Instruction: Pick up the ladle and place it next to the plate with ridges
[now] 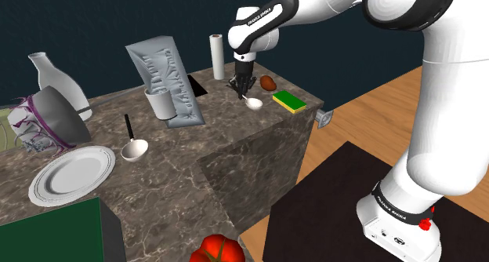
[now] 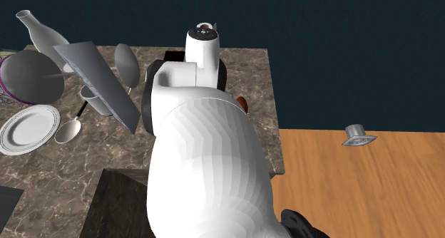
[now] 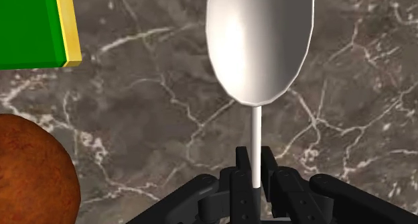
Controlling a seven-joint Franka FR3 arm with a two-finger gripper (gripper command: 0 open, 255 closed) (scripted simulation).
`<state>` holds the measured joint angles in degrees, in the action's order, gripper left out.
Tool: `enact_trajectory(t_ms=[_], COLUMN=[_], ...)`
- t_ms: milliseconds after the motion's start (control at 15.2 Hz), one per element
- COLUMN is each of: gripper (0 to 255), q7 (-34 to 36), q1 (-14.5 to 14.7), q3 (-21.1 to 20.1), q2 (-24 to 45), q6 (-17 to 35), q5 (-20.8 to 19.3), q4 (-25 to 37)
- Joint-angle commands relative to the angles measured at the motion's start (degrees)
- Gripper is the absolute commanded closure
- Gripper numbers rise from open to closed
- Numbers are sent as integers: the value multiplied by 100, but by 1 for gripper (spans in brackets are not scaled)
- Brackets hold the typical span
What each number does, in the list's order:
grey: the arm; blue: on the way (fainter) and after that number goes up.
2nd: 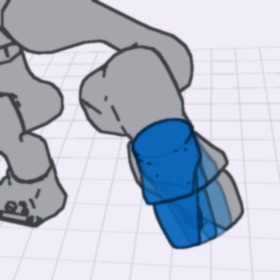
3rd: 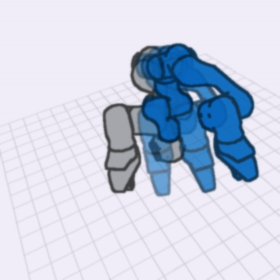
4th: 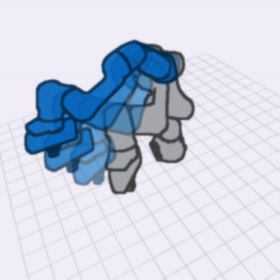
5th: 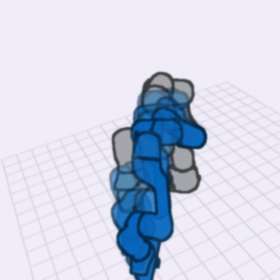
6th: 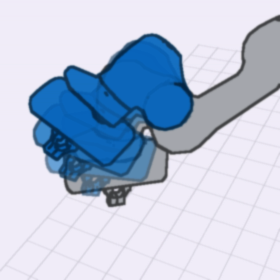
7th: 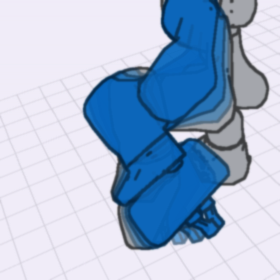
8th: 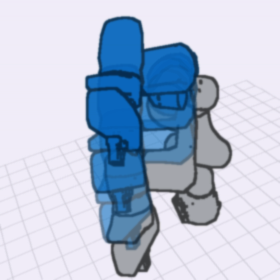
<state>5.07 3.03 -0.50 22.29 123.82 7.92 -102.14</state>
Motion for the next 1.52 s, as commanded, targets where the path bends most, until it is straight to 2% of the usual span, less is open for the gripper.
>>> enact_trajectory(t_ms=[0,264,1452], gripper=[255,255,255], q7=[0,0,149], q1=[0,0,-6], q3=[0,0,21], q2=[0,1,-494], q6=[0,1,-1193], q5=[0,0,-73], q4=[0,0,706])
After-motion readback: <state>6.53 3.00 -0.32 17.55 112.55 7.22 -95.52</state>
